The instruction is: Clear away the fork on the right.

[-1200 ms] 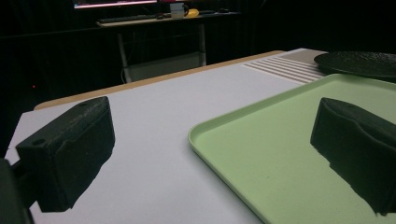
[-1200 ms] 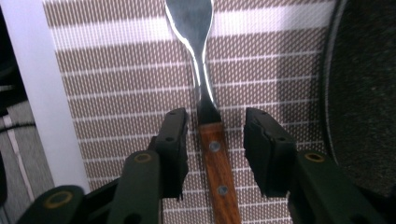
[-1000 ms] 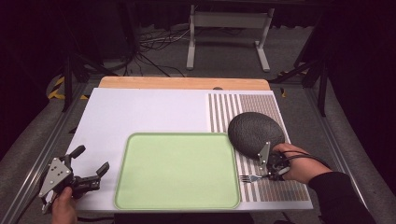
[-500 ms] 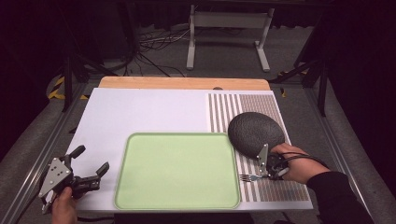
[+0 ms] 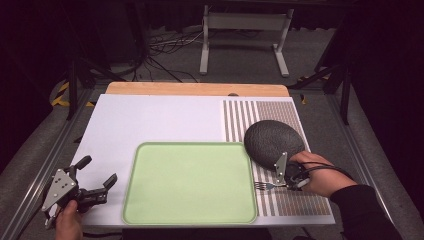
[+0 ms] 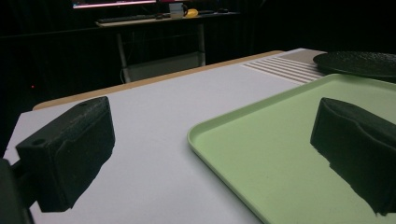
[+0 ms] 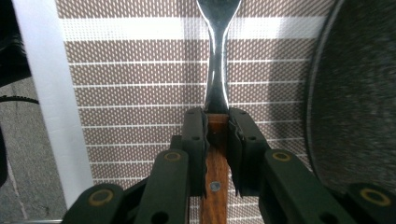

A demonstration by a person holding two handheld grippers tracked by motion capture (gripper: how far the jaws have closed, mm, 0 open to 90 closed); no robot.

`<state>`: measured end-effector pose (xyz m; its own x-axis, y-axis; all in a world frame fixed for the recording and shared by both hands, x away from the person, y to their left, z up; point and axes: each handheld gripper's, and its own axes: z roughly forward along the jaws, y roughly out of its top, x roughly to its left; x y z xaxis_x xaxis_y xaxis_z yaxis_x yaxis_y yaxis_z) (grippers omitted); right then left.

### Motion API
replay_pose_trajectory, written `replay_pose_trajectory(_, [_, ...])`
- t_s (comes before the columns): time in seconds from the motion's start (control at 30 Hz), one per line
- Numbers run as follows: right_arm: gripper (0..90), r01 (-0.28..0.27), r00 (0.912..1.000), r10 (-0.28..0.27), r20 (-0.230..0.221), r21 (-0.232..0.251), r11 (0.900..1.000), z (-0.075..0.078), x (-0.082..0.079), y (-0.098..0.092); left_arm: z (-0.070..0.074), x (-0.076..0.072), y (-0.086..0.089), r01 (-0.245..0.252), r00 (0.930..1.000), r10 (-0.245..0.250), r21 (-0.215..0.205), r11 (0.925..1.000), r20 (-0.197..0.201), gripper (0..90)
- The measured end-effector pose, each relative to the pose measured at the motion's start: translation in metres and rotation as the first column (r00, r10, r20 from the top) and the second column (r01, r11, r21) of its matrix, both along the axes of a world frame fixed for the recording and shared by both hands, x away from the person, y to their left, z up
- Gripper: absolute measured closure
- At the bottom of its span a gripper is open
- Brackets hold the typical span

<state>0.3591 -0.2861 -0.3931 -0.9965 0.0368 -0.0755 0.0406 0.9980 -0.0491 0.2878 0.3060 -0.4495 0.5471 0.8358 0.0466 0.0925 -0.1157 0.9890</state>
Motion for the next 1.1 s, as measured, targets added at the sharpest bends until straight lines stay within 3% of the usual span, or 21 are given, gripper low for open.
replay_pose_trajectory(0.47, [77.9, 0.004, 0.9996, -0.004, 0.027, 0.015, 1.000, 0.027, 0.002, 0.016, 0.000, 0.000, 0.000, 0.002, 1.0000, -0.002, -0.002, 1.0000, -0.002, 0.5])
replay_pose_trajectory(0.77, [78.0, -0.031, 0.9988, 0.030, 0.039, 0.027, 0.999, 0.040, 0.009, 0.047, 0.000, 0.000, 0.001, 0.001, 1.0000, -0.001, -0.001, 1.0000, -0.002, 0.5])
replay_pose_trajectory(1.1, [77.9, -0.068, 0.9967, 0.065, 0.048, 0.058, 0.996, 0.043, 0.012, 0.083, 0.000, 0.000, 0.000, 0.002, 1.0000, -0.001, -0.005, 1.0000, 0.002, 0.5])
